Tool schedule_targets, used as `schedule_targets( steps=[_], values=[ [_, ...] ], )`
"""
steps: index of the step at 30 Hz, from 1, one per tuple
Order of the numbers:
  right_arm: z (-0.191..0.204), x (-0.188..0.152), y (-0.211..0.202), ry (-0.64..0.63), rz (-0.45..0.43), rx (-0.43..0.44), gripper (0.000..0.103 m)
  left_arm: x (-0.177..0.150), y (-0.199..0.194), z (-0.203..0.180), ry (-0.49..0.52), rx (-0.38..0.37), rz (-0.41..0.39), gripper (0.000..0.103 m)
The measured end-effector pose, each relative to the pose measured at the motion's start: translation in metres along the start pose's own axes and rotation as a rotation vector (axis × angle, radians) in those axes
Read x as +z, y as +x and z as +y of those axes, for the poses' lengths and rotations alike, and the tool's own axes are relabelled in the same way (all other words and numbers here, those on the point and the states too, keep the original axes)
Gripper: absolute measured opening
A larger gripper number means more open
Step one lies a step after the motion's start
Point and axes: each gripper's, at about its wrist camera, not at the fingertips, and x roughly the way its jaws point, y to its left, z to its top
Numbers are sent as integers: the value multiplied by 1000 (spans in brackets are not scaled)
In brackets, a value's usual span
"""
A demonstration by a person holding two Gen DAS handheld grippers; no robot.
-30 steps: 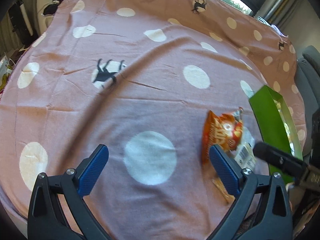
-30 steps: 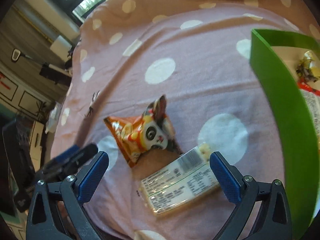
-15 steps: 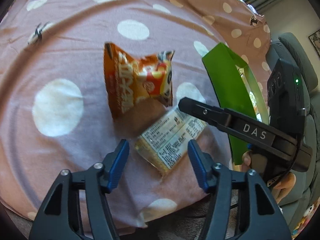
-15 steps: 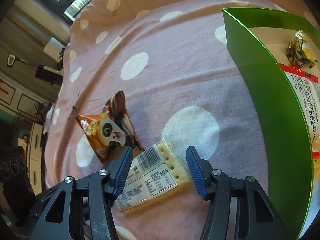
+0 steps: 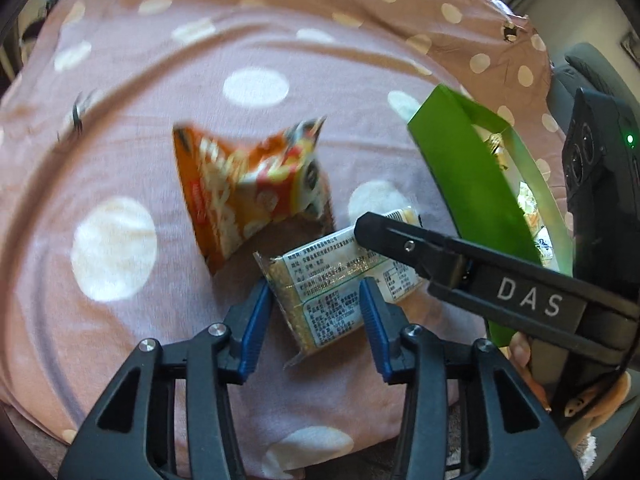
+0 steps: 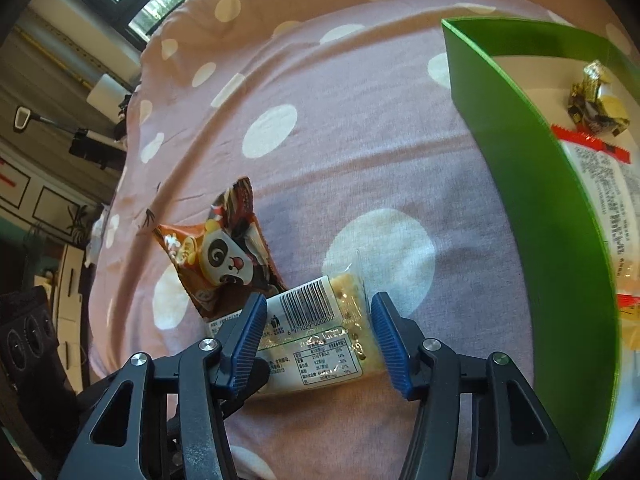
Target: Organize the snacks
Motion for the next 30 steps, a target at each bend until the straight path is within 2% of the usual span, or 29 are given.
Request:
schedule_targets(
  steps=[3, 6, 12, 15, 21, 25, 30],
  values=[
    [0, 2, -18, 9, -51, 20, 57, 9, -13, -13, 33, 19, -69, 43],
    [2, 5, -49, 9, -133, 23, 57, 24, -31, -31, 81, 7, -147, 43],
    [0, 20, -112, 9, -304, -27, 58, 51, -58, -70, 158, -75, -269, 43],
    [-12, 31, -139, 18, -377, -45, 58, 65, -59, -94, 204, -101, -309, 43],
    [-57, 35, -154, 112, -457, -87, 58, 78, -28, -131, 281, -136, -280, 43],
    [-92, 38, -148, 192, -444, -77, 58, 78, -2, -152, 335, -134, -250, 43],
    [-125, 40, -138, 277, -411, -110, 58, 83, 30, -165, 343, -158, -188, 43]
  ],
)
